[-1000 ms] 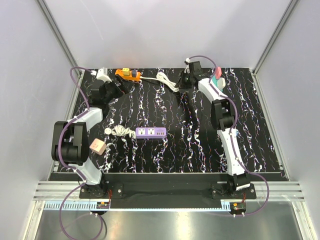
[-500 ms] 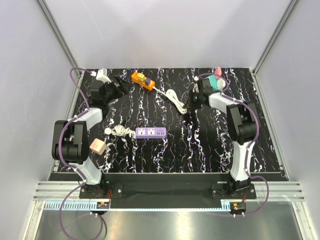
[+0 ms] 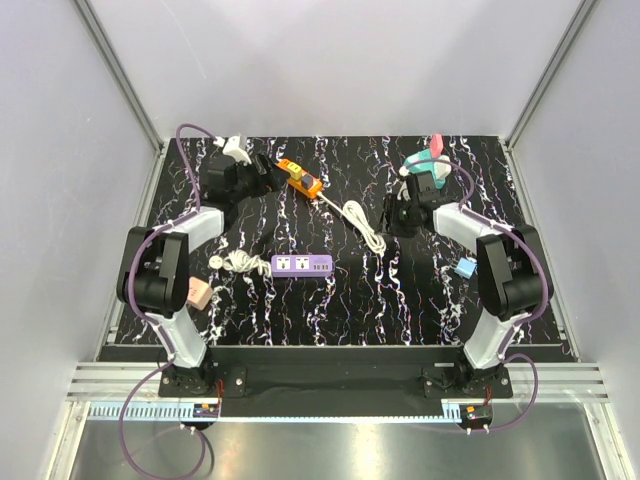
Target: Pull the plug off the socket
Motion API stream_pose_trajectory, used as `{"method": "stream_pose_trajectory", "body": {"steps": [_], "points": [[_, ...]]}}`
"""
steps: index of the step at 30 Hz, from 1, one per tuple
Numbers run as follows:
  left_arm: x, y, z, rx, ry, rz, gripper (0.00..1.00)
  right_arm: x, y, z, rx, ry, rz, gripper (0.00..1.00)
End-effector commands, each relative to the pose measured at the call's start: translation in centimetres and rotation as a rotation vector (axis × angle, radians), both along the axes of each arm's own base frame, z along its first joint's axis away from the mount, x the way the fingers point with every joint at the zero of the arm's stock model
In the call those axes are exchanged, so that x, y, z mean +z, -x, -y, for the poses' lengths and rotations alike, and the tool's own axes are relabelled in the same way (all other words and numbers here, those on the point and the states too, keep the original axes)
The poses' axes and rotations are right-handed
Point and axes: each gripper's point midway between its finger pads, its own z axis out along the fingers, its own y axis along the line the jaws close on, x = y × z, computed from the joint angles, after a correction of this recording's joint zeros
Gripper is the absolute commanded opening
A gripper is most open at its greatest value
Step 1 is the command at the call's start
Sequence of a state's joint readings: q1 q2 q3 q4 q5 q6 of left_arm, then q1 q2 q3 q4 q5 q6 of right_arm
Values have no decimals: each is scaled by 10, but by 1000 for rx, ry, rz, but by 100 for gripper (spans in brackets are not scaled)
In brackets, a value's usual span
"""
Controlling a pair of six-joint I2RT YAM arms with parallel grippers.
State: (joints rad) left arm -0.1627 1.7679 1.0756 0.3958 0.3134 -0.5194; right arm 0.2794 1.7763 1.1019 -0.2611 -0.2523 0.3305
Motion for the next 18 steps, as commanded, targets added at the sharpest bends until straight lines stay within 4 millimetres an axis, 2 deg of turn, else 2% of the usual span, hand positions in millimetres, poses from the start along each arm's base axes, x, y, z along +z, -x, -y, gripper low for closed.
{"method": "stream_pose_trajectory", "body": {"steps": [1,2,3,4,5,6,7,8,10,11,14,15,18], "points": [[15,-19,-6,37,-36,76,89,53,-40,-2,-1,31,177,56],[12,-20,-6,39,-46,72,90,63,-59,-10,3,10,204,61],[11,-23,-6,55,-57,64,89,67,-68,-16,5,-9,216,66],[6,-25,-7,68,-73,51,90,75,-89,-29,25,-42,249,73],[4,-27,-8,83,-85,45,91,95,-98,-37,34,-68,295,75],[5,-30,-8,101,-100,45,91,82,-109,-44,39,-68,280,78],[6,-31,-9,105,-113,52,91,86,-119,-57,64,-88,305,79],[4,-33,-8,107,-117,50,91,89,-137,-72,88,-111,330,81],[2,-35,-7,112,-117,46,91,93,-147,-102,167,-162,347,79],[-2,-36,-8,113,-119,40,91,91,-161,-115,195,-182,362,71],[-9,-37,-7,108,-121,29,91,85,-166,-143,288,-219,353,61],[-11,-37,-6,107,-120,28,92,81,-165,-148,315,-210,360,55],[-14,-35,-7,107,-120,28,92,59,-164,-154,348,-179,350,53]]}}
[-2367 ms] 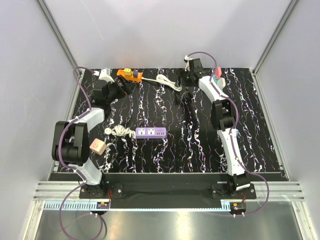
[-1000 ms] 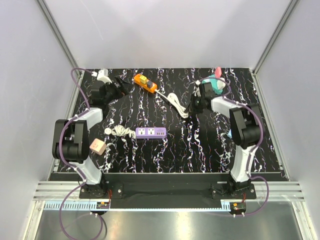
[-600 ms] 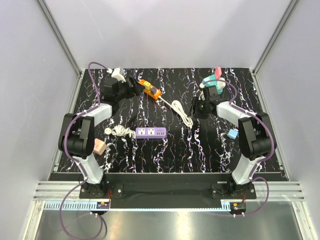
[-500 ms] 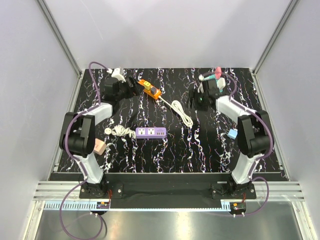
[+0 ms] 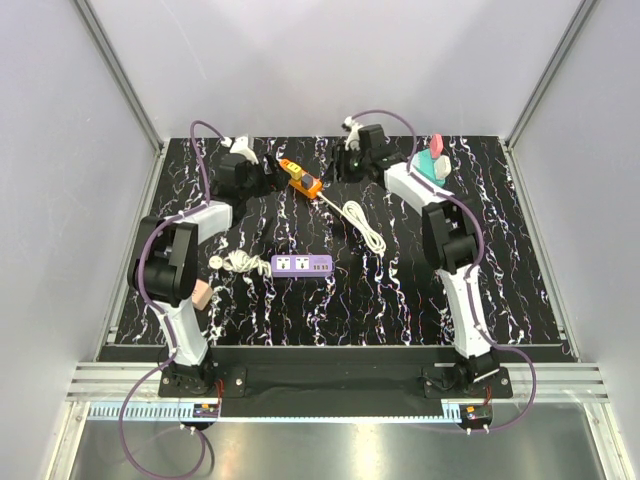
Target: Pull the plug off the socket
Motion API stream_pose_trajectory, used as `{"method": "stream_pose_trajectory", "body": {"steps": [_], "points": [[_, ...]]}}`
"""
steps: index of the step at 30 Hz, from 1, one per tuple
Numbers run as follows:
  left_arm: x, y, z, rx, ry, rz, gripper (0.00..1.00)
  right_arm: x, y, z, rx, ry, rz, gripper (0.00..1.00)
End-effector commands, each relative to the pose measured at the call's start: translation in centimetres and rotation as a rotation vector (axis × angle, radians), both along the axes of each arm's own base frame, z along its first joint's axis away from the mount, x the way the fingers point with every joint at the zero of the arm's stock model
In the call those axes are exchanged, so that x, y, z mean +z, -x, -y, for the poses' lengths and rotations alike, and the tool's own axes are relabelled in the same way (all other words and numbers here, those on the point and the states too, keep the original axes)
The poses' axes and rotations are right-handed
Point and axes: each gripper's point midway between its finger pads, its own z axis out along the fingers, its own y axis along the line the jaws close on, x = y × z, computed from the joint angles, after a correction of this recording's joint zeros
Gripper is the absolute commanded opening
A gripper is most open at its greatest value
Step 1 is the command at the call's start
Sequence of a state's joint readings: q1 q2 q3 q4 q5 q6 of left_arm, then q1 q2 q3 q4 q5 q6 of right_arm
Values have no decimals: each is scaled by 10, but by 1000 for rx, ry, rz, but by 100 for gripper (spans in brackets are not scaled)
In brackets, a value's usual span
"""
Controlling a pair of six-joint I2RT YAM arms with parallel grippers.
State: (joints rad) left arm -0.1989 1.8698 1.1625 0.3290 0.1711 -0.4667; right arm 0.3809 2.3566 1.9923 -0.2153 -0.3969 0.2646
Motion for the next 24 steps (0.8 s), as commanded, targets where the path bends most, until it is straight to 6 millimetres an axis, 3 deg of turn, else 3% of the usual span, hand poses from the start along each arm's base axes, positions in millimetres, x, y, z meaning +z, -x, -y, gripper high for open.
{"method": "stream_pose_trajectory", "body": {"steps": [1,6,12,20,23,24], "points": [[16,-12,-5,23,-18,77,91,-7,10,-18,102,15,12,52],[14,-8,-7,34,-14,81,91,-40,14,-23,119,26,-41,43],[13,-7,-7,34,-14,83,91,-59,19,-29,142,39,-58,42],[14,-6,-7,31,-11,90,91,-68,15,-36,154,32,-71,41],[13,-6,-6,29,-13,86,91,-70,17,-40,167,9,-91,35],[13,-6,-7,28,-16,86,91,-71,18,-42,173,5,-98,28]]}}
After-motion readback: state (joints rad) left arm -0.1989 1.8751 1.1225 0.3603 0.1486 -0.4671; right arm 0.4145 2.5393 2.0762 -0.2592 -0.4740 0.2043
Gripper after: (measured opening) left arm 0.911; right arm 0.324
